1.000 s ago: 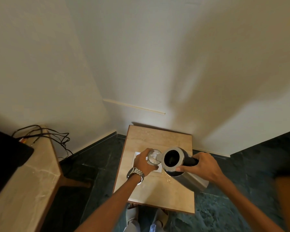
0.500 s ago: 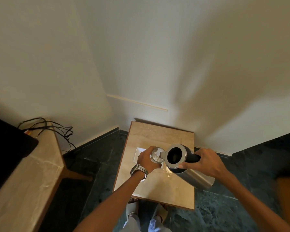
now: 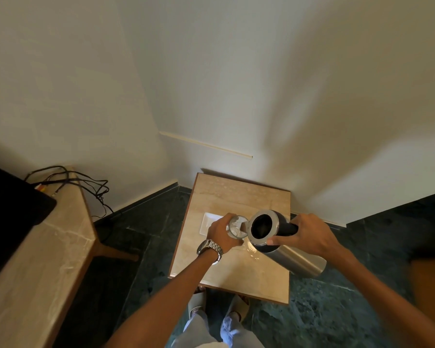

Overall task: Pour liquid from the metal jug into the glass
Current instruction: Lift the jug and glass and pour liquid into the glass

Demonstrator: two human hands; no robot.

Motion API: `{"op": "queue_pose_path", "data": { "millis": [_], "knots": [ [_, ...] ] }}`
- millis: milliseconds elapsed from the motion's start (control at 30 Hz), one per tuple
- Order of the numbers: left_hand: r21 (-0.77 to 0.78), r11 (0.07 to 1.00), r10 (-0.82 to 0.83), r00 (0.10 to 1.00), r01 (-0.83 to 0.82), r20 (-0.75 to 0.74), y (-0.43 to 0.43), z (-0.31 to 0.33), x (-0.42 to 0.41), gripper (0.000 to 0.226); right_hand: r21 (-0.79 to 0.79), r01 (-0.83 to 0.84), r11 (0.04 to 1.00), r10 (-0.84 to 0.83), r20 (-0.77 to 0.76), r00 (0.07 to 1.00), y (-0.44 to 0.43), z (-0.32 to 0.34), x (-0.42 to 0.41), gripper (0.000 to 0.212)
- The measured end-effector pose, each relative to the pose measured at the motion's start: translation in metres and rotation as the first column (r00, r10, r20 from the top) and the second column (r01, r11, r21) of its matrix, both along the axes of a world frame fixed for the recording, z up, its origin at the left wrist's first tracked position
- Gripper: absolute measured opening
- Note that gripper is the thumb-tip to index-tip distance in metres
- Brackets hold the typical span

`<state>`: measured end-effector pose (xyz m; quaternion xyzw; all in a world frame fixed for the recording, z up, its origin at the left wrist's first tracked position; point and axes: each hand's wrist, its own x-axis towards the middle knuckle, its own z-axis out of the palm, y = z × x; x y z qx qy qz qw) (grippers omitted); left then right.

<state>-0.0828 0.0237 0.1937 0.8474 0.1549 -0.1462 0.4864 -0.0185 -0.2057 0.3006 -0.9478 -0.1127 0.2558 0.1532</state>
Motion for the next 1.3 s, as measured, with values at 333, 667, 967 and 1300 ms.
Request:
{"op": "queue_pose_path", "data": {
  "millis": [333,667,967,1300],
  "knots": [
    [-0.013,1.000,0.003,1.000,-0.002,0.004,-0.003,0.002,0.001,0.073,-0.039,-0.006,0.999,0.006,-0.022,1.000,0.007,0.005,0.005,0.062],
    [-0.015,1.000,-0.012,1.000,0.012,-0.003,-0.001,0.005,0.005,0.072,-0.055,-0.057,0.997,0.056,-0.021,0.998,0.010,0.007,0.012,0.075],
    [-0.004,1.000,-0.029,0.999,0.029,-0.016,0.000,0.002,0.006,0.071,-0.058,-0.096,0.994,0.095,-0.016,0.995,0.015,0.005,0.017,0.075],
    [0.007,0.999,-0.046,0.998,0.046,-0.038,-0.001,0.000,0.010,0.074,-0.061,-0.099,0.993,0.099,-0.009,0.995,0.014,-0.001,0.021,0.102]
  ]
}}
